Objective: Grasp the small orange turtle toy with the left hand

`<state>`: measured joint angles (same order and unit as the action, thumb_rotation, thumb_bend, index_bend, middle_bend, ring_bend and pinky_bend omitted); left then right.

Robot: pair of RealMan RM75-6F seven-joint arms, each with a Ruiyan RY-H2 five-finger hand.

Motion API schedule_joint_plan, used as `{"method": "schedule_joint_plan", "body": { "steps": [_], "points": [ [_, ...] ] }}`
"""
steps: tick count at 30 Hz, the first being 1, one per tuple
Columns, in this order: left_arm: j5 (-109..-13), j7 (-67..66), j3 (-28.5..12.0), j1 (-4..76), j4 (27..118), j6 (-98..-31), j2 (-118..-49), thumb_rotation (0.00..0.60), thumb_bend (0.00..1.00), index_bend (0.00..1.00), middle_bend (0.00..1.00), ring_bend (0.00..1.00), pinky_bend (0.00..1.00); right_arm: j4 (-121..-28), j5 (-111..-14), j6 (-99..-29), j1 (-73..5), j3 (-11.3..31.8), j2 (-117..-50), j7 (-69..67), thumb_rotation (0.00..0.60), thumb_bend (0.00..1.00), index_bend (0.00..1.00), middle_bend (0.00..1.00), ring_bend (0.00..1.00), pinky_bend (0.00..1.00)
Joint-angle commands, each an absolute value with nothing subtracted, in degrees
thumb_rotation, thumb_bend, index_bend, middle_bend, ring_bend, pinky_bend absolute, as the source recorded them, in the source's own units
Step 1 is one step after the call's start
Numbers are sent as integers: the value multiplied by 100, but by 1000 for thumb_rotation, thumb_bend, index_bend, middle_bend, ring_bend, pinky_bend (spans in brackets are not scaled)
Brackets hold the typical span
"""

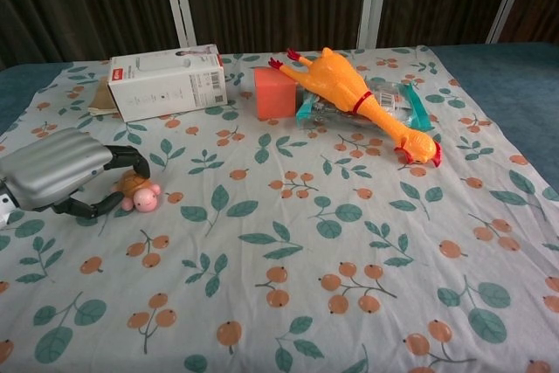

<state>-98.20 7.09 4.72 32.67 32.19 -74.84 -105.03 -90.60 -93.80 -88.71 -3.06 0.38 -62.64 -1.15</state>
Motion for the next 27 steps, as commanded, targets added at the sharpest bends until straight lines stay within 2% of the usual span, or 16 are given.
{"method": "schedule_joint_plan", "body": {
  "steps": [1,6,14,19,21,24,27],
  "points": [
    [-9795,716,471,3301,3171,-7419,-10525,600,477,359,334,947,1000,-9067,-9379,-8869,-309,42,-6259,-118,600,224,0,0,0,0],
    [-9784,761,492,3321,3084,-7373,-10563,600,477,406,376,948,1000,-9063,-9363,-8896,-296,57,-6258,-125,600,224,0,0,0,0],
    [-9744,855,496,3323,2932,-7361,-10647,600,477,680,698,983,1000,-9066,-9365,-8896,-294,60,-6259,-124,600,224,0,0,0,0],
    [-9750,947,478,3314,2763,-7547,-10756,600,478,809,829,990,1000,-9064,-9374,-8908,-289,59,-6256,-128,600,224,0,0,0,0],
    [-9763,963,483,3299,2697,-7640,-10789,600,480,823,843,990,1000,-9061,-9379,-8909,-288,57,-6258,-131,600,224,0,0,0,0],
    [-9779,996,499,3294,2652,-7698,-10803,600,481,790,810,988,1000,-9059,-9379,-8905,-289,57,-6259,-137,600,224,0,0,0,0],
    [-9789,975,538,3274,2623,-7679,-10806,600,481,685,696,982,1000,-9062,-9388,-8905,-288,53,-6260,-142,600,224,0,0,0,0]
  ]
}}
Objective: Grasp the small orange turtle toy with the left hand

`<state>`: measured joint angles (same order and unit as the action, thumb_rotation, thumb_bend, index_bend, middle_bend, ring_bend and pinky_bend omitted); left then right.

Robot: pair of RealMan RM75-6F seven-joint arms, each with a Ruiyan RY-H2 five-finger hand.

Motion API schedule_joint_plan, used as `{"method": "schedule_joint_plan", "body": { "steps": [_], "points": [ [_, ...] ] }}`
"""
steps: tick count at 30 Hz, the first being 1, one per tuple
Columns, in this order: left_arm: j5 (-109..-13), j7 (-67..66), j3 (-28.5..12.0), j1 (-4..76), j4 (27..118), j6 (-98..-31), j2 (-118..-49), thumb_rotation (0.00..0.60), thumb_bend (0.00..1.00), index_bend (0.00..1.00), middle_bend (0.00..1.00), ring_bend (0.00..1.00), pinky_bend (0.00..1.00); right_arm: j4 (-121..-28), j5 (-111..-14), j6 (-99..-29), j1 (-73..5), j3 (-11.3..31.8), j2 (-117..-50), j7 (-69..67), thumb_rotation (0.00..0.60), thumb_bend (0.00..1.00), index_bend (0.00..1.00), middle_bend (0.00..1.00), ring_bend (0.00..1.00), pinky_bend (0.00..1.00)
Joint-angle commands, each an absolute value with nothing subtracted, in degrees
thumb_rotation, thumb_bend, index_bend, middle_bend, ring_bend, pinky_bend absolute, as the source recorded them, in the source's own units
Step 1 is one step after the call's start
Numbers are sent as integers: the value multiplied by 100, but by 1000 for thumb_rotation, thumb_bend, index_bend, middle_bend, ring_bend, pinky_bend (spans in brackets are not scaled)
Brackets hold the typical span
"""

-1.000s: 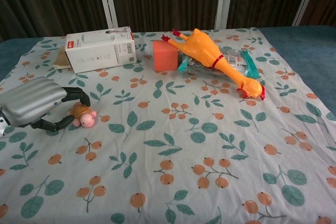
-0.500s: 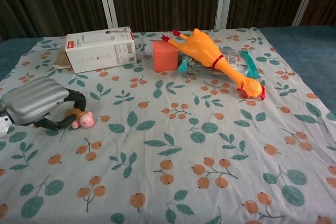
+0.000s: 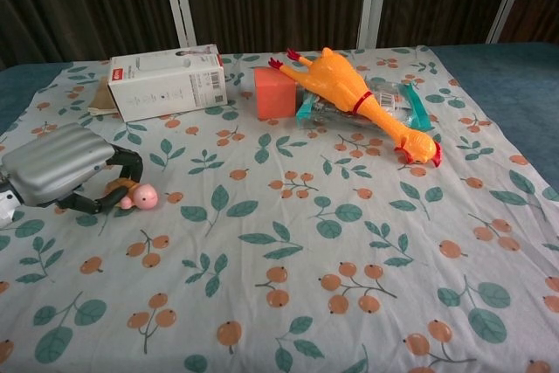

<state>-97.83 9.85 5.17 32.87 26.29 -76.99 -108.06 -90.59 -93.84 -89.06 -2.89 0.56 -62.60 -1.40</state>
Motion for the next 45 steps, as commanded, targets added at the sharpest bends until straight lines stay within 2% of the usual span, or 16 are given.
{"method": "schedule_joint_plan", "body": {
  "steps": [1,4,7,10,17,18,20,21,22,23,26,28,33,37,45],
  "points": [
    [-9788,962,547,3267,2625,-7665,-10802,600,481,619,631,980,1000,-9061,-9390,-8905,-289,52,-6260,-143,600,225,0,0,0,0],
    [-9783,992,562,3242,2696,-7688,-10768,600,478,385,438,972,1000,-9059,-9390,-8903,-287,51,-6260,-137,600,225,0,0,0,0],
    [-9810,1144,555,3208,2848,-7932,-10692,600,477,177,321,972,1000,-9059,-9377,-8883,-291,51,-6264,-132,600,224,0,0,0,0],
    [-9847,1140,528,3179,3029,-8237,-10572,600,470,102,258,973,1000,-9066,-9371,-8874,-293,52,-6264,-131,600,224,0,0,0,0],
    [-9931,664,543,2937,4011,-8847,-9982,600,463,92,249,964,1000,-9075,-9402,-8924,-276,50,-6256,-141,600,224,0,0,0,0],
    [-9933,580,536,2868,4213,-8978,-9862,600,463,96,249,945,1000,-9074,-9417,-8931,-274,45,-6254,-144,600,224,0,0,0,0],
    [-9920,452,541,2642,4827,-9315,-9517,600,465,111,248,812,979,-9073,-9445,-8943,-270,33,-6250,-146,600,224,0,0,0,0],
    [-9895,414,565,2518,5171,-9428,-9324,600,466,118,244,718,928,-9073,-9450,-8941,-270,30,-6249,-144,600,224,0,0,0,0],
    [-9854,336,632,2339,5702,-9532,-9017,600,465,120,239,591,818,-9079,-9445,-8929,-273,28,-6247,-141,600,224,0,0,0,0],
    [-9819,253,702,2196,6141,-9594,-8756,600,464,111,233,449,645,-9088,-9435,-8916,-274,26,-6246,-141,600,224,0,0,0,0],
    [-9618,10,989,1685,7547,-9760,-7889,600,456,70,184,201,313,-9113,-9398,-8840,-287,12,-6224,-136,600,224,0,0,0,0],
    [-9466,80,1126,1298,8147,-10025,-7510,600,445,51,148,119,199,-9137,-9374,-8784,-312,17,-6207,-140,600,224,0,0,0,0],
    [-9192,457,944,1021,8407,-10163,-7179,600,410,11,100,29,90,-9156,-9485,-8778,-324,-34,-6225,-115,600,224,0,0,0,0],
    [-9169,635,816,964,8351,-10072,-7070,600,413,0,30,0,74,-9174,-9548,-8823,-300,-65,-6256,-51,600,224,0,0,0,0],
    [-9169,391,776,936,8545,-9608,-6881,600,410,0,18,0,75,-9143,-9490,-8735,-323,-59,-6328,52,600,224,0,0,0,0]
  ]
}}
